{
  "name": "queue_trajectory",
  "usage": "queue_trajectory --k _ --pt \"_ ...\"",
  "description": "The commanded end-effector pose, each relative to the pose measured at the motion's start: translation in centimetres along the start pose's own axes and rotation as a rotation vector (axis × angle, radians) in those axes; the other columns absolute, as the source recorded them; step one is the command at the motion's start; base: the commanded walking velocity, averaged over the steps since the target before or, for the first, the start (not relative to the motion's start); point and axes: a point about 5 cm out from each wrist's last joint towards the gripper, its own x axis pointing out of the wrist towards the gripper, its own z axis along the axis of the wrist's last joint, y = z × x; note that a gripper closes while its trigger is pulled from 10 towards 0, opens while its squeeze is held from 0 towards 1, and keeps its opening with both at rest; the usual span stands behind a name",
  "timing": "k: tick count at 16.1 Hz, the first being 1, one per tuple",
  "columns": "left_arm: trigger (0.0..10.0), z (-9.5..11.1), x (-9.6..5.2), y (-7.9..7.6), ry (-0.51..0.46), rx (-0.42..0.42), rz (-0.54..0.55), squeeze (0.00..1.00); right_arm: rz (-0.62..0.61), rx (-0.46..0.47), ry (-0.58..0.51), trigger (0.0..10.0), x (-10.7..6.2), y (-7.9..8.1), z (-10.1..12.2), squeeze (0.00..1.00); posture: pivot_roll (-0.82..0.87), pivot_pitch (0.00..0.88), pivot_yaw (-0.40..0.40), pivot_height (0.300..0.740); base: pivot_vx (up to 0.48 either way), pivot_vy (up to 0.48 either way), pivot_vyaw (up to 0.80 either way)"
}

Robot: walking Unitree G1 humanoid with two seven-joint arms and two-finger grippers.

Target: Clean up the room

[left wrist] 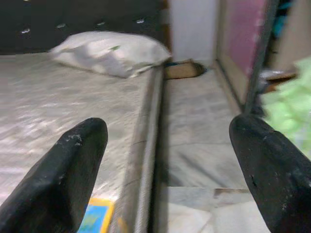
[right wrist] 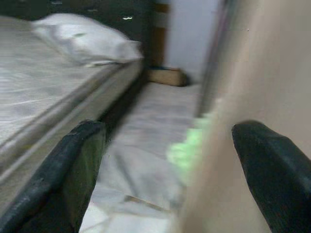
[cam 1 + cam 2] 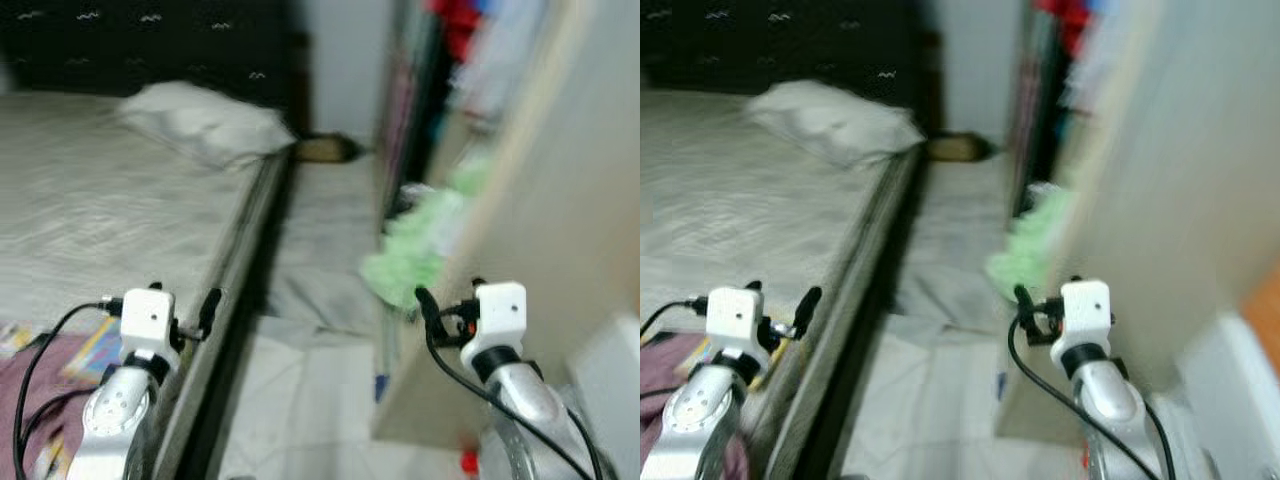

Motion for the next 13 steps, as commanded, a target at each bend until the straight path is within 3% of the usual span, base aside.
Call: queue_trajectory --k 1,2,3,13 --pt "10.0 0.1 0.1 0.0 -0.002 0.006 0.002 0.0 0.086 0.021 -0.006 10.0 0.1 1.1 0.4 0.0 -0.04 0.0 -0.063 0.74 0.0 0.0 0.79" --pt "10.0 0.1 0.1 0.0 -0.003 0.006 0.001 0.0 0.191 0.06 0.026 10.0 -0.2 2.1 0.0 0.0 -0.04 0.0 -0.063 0.74 0.0 0.0 0.79" --pt "10.0 0.1 0.2 0.0 -0.003 0.007 0.001 0.0 0.215 0.077 0.039 10.0 -0.3 2.2 -0.2 0.0 -0.04 0.0 -0.063 0.74 0.0 0.0 0.8" --pt "10.0 0.1 0.3 0.4 -0.005 0.022 0.029 0.0 0.172 0.062 -0.007 10.0 0.2 1.7 0.6 0.0 -0.03 0.0 -0.062 0.74 0.0 0.0 0.8"
